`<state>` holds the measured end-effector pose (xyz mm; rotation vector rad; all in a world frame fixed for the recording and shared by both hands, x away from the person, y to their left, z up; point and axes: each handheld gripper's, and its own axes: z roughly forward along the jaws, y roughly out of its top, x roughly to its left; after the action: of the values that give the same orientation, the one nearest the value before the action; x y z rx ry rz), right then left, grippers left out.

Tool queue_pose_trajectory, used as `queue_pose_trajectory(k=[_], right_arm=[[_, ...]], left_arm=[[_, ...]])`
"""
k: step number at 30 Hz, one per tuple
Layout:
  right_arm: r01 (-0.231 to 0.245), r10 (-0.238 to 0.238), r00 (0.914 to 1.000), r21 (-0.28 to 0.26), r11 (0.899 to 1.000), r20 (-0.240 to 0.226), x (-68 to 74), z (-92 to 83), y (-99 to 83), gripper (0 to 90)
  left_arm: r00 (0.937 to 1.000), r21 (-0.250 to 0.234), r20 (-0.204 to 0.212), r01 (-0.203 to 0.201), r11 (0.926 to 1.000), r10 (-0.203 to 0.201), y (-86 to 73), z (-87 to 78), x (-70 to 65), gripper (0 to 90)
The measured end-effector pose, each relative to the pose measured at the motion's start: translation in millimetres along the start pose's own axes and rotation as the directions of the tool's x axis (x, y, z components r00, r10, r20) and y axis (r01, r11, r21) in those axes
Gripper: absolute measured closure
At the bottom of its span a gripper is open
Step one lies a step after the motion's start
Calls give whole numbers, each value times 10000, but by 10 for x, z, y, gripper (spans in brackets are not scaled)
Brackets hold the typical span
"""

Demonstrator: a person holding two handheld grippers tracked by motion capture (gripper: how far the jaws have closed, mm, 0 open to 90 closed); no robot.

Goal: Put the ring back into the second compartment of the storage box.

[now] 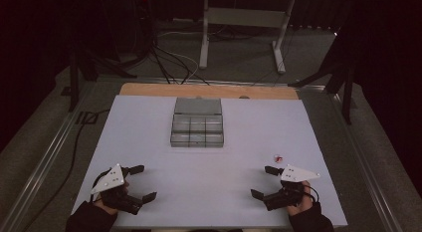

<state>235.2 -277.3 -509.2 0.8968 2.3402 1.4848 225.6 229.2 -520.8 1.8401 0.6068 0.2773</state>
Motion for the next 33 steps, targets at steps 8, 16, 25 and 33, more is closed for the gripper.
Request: queue_pose_trajectory(k=[8, 16, 25, 33], right_arm=[[157, -132, 9978, -378, 9992, 653, -48, -41, 63, 0], [31, 15, 9930, -394, 9992, 1177, -117, -65, 75, 0], [-133, 266, 9748, -615, 9980, 2216, -244, -141, 98, 0], [-486, 681, 9561, -750, 9960, 2851, -371, -193, 102, 0]], left_arm=[[10000, 21, 21, -13, 10000, 13, -1, 5, -4, 3], [10000, 73, 30, -54, 10000, 54, 0, 12, -6, 3], [10000, 36, 13, -22, 10000, 22, -1, 12, -1, 3], [10000, 77, 1, -64, 9999, 64, 1, 13, -4, 3]])
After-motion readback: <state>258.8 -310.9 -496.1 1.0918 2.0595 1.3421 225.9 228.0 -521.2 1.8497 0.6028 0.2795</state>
